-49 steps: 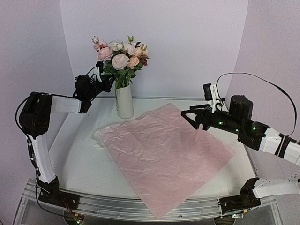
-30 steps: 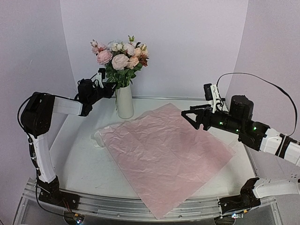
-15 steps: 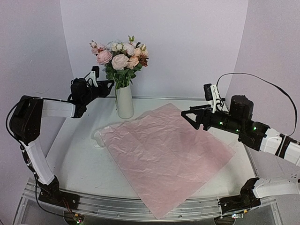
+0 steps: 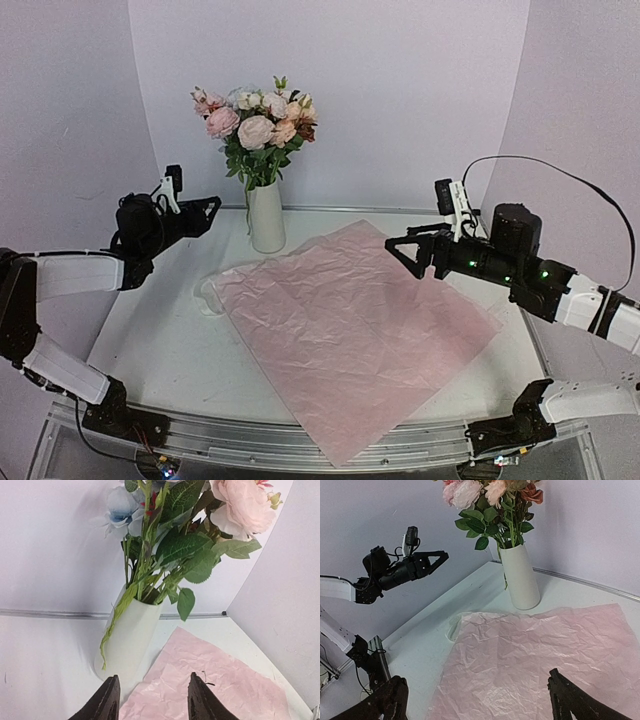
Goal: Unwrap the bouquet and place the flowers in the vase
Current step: Insert the fake flower into the vase, then reset both arms
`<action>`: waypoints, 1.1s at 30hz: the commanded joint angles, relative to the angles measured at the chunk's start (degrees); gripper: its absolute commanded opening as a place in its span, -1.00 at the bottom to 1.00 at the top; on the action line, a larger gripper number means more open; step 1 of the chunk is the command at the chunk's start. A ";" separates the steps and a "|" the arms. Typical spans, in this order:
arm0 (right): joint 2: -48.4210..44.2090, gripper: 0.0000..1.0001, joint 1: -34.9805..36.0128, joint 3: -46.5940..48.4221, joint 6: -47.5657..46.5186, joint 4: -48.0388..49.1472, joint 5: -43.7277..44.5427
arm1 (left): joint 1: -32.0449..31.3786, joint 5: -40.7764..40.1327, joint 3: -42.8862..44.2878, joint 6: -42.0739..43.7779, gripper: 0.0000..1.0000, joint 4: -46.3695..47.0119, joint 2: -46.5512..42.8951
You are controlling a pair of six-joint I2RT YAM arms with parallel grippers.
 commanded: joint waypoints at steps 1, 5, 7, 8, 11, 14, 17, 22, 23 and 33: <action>-0.53 0.97 0.19 0.91 -1.23 1.31 -0.33 | -0.22 -0.44 -4.91 -3.57 0.03 -1.90 -6.32; -0.23 0.97 0.19 -0.52 -1.94 1.38 1.08 | -0.22 0.76 -8.67 -5.66 0.47 -3.29 -9.62; -0.32 0.97 0.21 -1.62 -2.60 1.60 2.43 | -0.19 1.17 -10.29 -6.61 0.75 -3.75 -10.56; -0.47 0.97 0.20 -2.41 -3.08 2.17 2.90 | -0.20 1.38 -10.92 -6.97 0.87 -3.88 -10.82; -0.12 0.97 0.19 -5.71 -4.33 4.80 6.34 | -0.19 2.21 -12.33 -7.46 0.99 -4.13 -11.34; 1.48 0.97 0.19 -6.88 -6.97 5.21 9.12 | -0.20 3.73 -13.08 -6.51 0.99 -4.16 -11.55; 1.80 0.97 0.19 -8.19 -8.40 5.82 8.87 | -0.20 4.66 -13.84 -4.95 0.99 -4.25 -12.12; 2.00 0.97 0.19 -9.03 -7.44 5.26 11.16 | -0.26 4.26 -15.58 -4.16 0.99 -4.61 -13.61; 2.21 0.97 0.19 -8.23 -7.76 3.42 10.53 | -0.23 3.99 -15.89 -4.17 0.99 -4.80 -14.09; 5.18 0.97 0.20 -5.40 -9.23 -0.35 10.15 | -0.19 2.55 -18.55 0.43 0.99 -6.77 -18.14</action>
